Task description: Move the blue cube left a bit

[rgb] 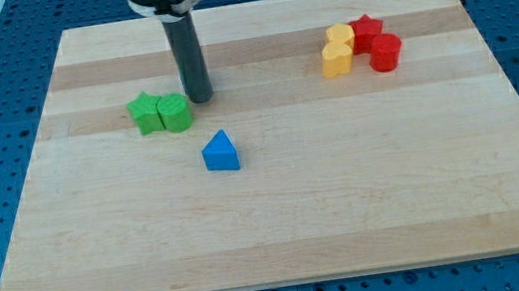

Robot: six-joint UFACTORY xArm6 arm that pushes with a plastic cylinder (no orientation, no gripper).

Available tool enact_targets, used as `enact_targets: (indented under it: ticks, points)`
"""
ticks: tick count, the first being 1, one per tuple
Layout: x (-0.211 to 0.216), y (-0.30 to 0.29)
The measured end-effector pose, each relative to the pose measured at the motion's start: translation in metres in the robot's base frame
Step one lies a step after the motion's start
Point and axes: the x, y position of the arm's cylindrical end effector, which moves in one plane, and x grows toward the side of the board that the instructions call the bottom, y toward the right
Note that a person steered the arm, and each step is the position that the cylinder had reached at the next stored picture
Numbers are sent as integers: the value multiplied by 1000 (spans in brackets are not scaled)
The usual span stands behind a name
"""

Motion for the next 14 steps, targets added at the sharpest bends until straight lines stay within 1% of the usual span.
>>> enact_targets:
  ticks: [1, 2, 4, 5, 6, 7, 8, 9, 11, 14]
  points:
    - [-19, 2]
    - [-39, -25]
    - [-47, -104]
    - [-46, -105]
    - [-32, -62]
    - [-32, 3]
    - [-35, 29]
    - [-70, 19]
    - [-75, -24]
    - [-75, -107]
